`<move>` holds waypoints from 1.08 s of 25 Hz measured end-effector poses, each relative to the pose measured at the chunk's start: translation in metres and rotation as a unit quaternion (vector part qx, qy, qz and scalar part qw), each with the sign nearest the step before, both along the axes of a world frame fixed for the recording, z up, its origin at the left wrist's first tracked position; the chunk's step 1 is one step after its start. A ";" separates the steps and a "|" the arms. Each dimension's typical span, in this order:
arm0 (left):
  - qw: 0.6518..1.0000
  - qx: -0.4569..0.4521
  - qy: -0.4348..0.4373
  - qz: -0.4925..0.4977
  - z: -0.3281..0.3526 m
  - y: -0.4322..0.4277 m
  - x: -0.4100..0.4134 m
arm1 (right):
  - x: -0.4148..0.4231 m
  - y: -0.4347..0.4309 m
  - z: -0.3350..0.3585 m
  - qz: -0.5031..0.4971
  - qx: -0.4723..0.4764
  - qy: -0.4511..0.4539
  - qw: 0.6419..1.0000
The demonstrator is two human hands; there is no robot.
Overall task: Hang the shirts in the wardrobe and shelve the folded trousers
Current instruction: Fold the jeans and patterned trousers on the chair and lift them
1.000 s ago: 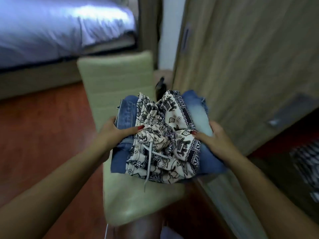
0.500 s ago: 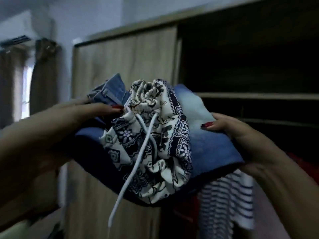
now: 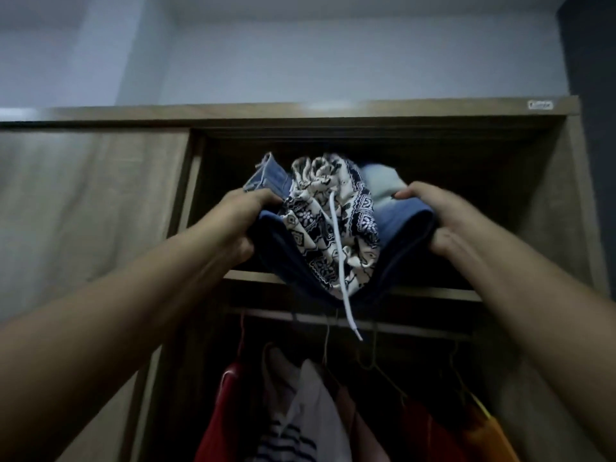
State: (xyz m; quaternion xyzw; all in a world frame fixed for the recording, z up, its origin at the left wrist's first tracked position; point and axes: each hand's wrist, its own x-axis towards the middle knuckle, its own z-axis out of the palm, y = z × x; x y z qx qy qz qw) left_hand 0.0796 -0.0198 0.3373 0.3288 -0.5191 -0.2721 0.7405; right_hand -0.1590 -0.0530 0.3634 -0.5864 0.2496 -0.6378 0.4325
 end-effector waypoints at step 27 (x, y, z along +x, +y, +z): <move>0.746 0.126 -0.640 0.134 -0.018 -0.128 0.067 | 0.045 -0.126 -0.039 -0.265 -0.190 0.592 0.737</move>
